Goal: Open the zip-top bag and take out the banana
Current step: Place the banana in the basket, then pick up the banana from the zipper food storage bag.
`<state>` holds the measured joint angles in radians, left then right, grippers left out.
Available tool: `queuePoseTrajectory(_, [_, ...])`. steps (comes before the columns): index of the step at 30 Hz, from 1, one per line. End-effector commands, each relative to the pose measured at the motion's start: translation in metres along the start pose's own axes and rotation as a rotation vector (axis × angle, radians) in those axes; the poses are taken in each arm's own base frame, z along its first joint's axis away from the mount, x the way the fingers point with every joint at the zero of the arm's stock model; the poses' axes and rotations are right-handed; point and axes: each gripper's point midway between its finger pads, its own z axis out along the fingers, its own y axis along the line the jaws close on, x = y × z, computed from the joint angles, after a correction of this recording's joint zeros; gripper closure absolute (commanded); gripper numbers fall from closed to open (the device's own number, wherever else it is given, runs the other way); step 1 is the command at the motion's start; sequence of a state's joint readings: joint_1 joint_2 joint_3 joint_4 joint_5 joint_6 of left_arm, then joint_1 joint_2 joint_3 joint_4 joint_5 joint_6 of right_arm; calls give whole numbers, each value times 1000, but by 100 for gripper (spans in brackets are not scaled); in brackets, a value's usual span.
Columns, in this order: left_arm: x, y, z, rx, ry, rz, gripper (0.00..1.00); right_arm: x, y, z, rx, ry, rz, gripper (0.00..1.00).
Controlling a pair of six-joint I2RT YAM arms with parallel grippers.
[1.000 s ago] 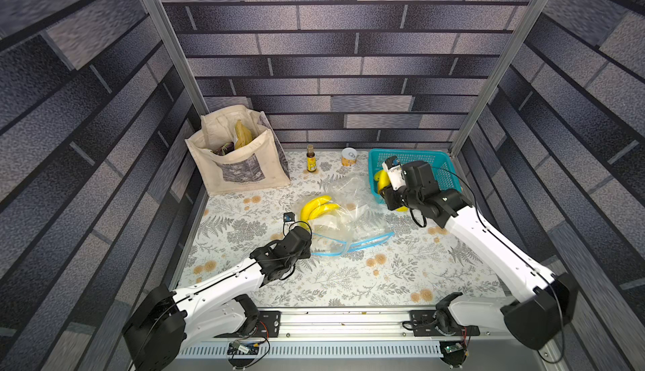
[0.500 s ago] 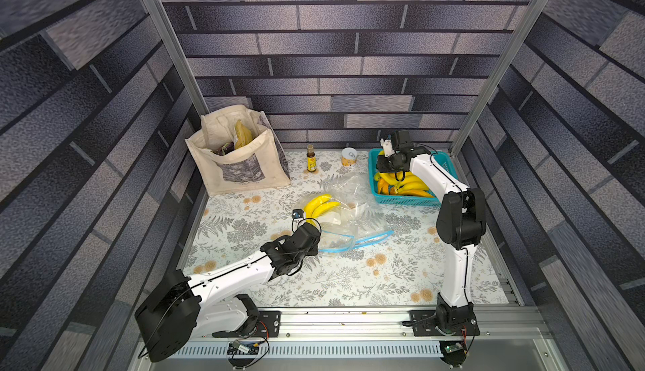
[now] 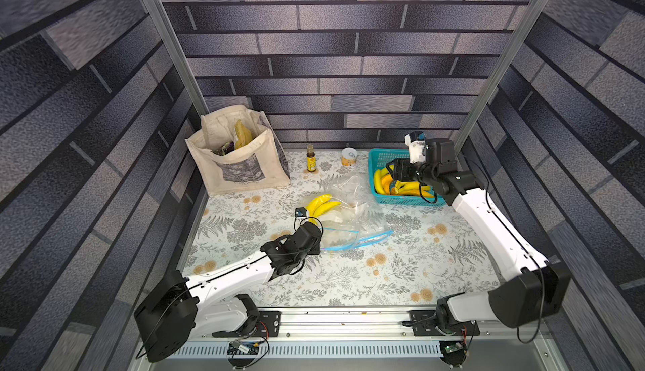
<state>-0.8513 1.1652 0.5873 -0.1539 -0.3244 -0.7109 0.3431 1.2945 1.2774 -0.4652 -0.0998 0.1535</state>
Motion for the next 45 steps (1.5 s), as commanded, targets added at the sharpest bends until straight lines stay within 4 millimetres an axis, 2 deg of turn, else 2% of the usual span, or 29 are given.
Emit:
queuePoseTrajectory(1, [-10, -7, -4, 19, -32, 0, 84, 87, 44, 1, -73, 143, -105, 31])
queuePoseTrajectory(2, [-11, -7, -5, 19, -36, -3, 84, 110, 60, -4, -102, 147, -123, 31])
queuePoseTrajectory(5, [-13, -8, -5, 24, -38, -8, 84, 151, 104, -14, -235, 64, -108, 35])
queuePoseTrajectory(10, [-12, -11, -2, 28, -24, -6, 84, 180, 142, -24, -323, 18, -203, 37])
queuePoseTrajectory(13, [-14, -14, -2, 31, -27, -9, 84, 197, 152, -9, -317, 68, -226, 37])
queuePoseTrajectory(19, [-10, -13, -8, 25, -31, -12, 84, 198, 168, 19, -330, 64, -187, 37])
queuePoseTrajectory(26, [-14, -17, -16, 39, -57, -26, 84, 207, 188, 55, -320, 116, -232, 38])
queuePoseTrajectory(29, [-12, -16, -19, 32, -66, -31, 84, 208, 199, 67, -326, 154, -234, 41])
queuePoseTrajectory(31, [-10, -14, -20, 24, -64, -35, 84, 210, 206, 64, -361, 161, -213, 43])
queuePoseTrajectory(38, [-12, -9, -17, 10, -72, -43, 83, 222, 184, 28, -314, 202, -191, 44])
queuePoseTrajectory(45, [-12, -14, -9, 16, -53, -46, 83, 234, 196, 1, -335, 256, -262, 44])
